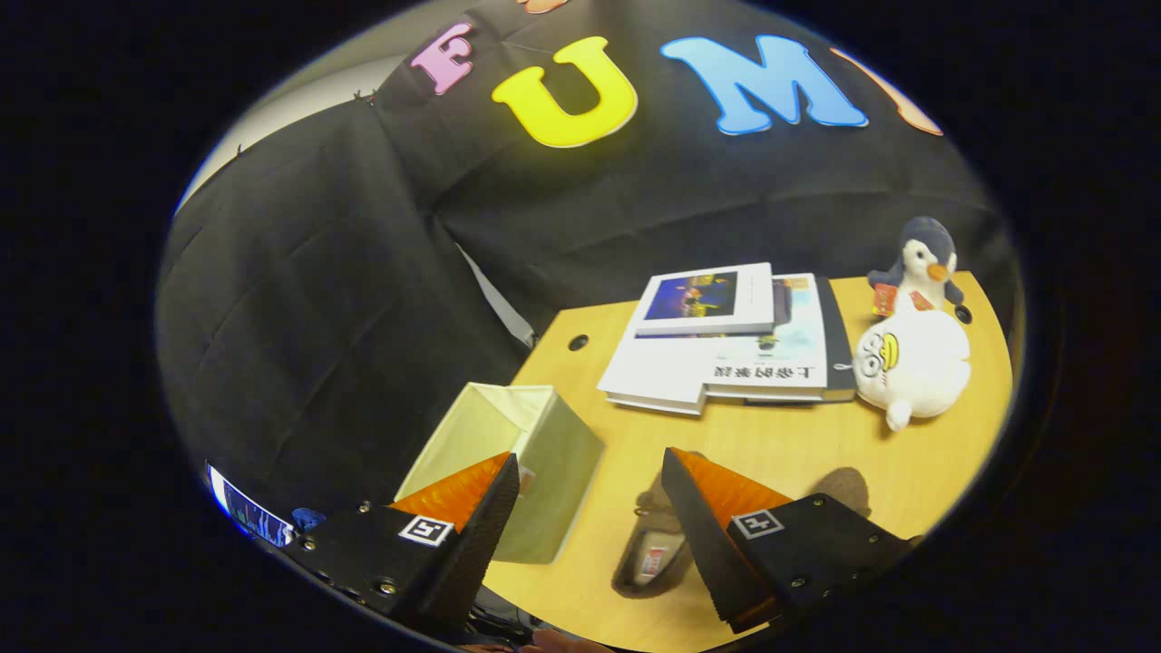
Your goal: Open the storage box then place both shoes into the box .Put the left shoe in first, then the right shoe, with the right side of both shoes facing outward in a uniform manner.
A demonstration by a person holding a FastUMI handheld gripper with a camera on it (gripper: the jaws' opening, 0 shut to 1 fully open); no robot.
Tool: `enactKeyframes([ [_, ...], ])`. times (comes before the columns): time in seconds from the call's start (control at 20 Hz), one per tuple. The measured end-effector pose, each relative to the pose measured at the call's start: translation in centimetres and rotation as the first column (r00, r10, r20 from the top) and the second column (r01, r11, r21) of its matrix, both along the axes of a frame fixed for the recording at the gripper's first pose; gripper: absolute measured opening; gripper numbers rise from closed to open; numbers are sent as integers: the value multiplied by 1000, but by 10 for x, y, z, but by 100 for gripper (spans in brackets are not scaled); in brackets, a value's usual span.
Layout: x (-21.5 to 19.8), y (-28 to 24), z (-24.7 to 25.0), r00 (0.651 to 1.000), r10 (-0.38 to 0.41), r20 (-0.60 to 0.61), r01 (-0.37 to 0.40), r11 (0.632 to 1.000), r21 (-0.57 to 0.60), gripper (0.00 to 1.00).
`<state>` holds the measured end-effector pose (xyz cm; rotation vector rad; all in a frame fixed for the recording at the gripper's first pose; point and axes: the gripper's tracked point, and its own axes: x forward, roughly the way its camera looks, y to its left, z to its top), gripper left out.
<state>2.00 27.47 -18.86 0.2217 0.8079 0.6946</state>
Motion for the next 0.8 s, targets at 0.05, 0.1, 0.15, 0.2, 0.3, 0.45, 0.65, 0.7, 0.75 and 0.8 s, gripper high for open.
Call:
enactKeyframes([
  [0.05,0,-6,-13,1000,-11,-8,11,999,-32,96],
  [0.1,-3,-9,-25,1000,-13,-21,12,998,-57,96],
  [0.15,-6,-13,-34,999,-14,-37,11,997,-81,96],
  [0.2,-11,-17,-46,998,-14,-57,8,994,-106,96],
  [0.3,-21,-22,-69,995,-7,-96,-7,990,-144,96],
  [0.45,-29,-30,-101,991,-11,-133,-18,976,-216,96],
  [0.65,-36,-34,-140,985,-10,-174,-42,956,-290,95],
  [0.7,-36,-33,-150,983,-11,-186,-46,952,-302,94],
  [0.75,-34,-33,-160,981,-13,-196,-50,947,-317,94],
  [0.8,-34,-33,-170,978,-18,-209,-53,943,-328,94],
])
